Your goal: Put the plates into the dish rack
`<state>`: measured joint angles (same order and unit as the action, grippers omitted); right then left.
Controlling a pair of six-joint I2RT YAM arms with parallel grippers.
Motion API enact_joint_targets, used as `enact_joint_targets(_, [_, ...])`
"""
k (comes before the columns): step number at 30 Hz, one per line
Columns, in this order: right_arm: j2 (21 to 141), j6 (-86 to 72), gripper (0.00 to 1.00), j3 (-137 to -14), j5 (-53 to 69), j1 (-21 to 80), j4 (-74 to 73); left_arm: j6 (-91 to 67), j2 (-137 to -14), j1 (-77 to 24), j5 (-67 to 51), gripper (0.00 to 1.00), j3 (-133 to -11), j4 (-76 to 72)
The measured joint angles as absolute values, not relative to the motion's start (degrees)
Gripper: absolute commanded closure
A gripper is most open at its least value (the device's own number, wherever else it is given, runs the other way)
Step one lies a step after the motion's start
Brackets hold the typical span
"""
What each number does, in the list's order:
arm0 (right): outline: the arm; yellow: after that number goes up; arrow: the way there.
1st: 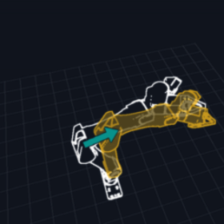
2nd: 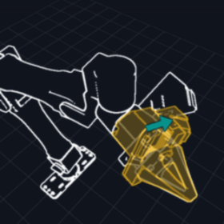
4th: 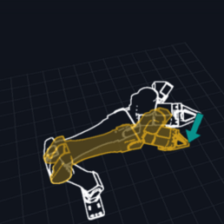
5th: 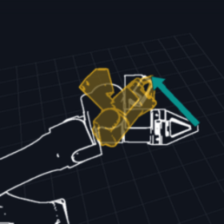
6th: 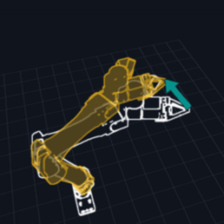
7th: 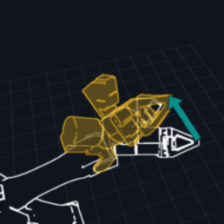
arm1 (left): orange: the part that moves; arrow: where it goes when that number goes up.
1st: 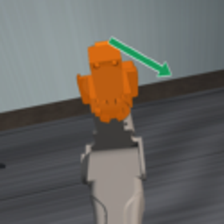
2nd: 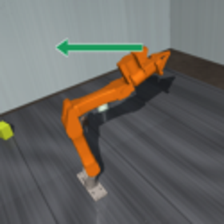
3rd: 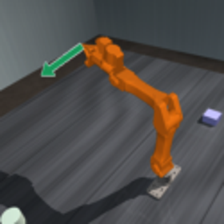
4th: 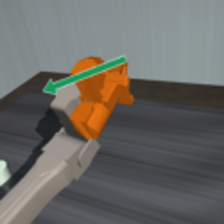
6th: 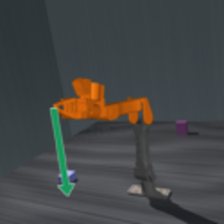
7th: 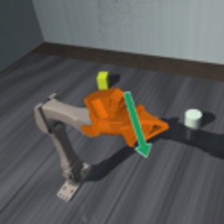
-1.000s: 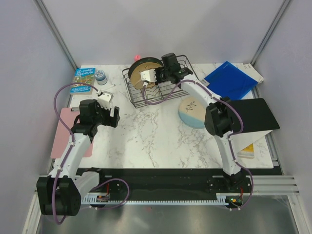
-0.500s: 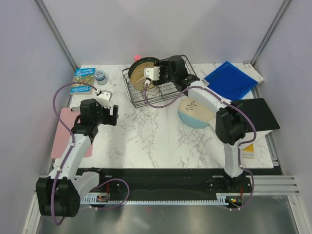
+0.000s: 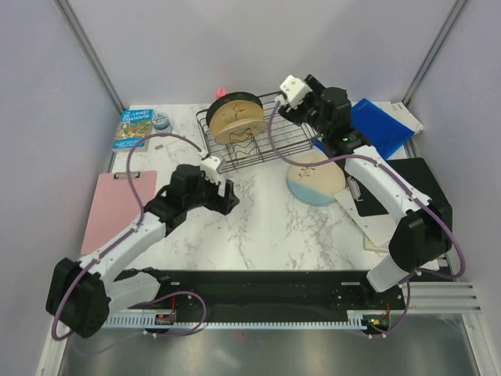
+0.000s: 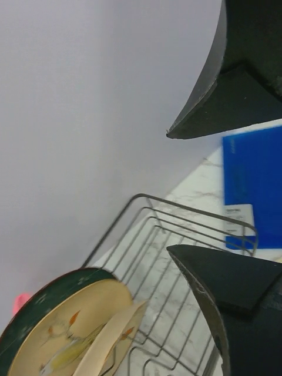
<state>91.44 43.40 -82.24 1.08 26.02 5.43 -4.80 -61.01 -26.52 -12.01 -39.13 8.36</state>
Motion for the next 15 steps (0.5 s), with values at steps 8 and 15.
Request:
enact_joint_targets(8, [91.50, 21.37, 0.47, -78.41, 5.34, 7.18, -7.75, -12.86, -79.79, -42.59, -10.59, 0.24, -41.54, -1.93])
enact_joint_targets(15, [94.83, 26.48, 0.83, -73.71, 15.00, 4.01, -18.02, -11.84, -85.10, -45.06, -10.31, 0.54, -42.35, -7.46])
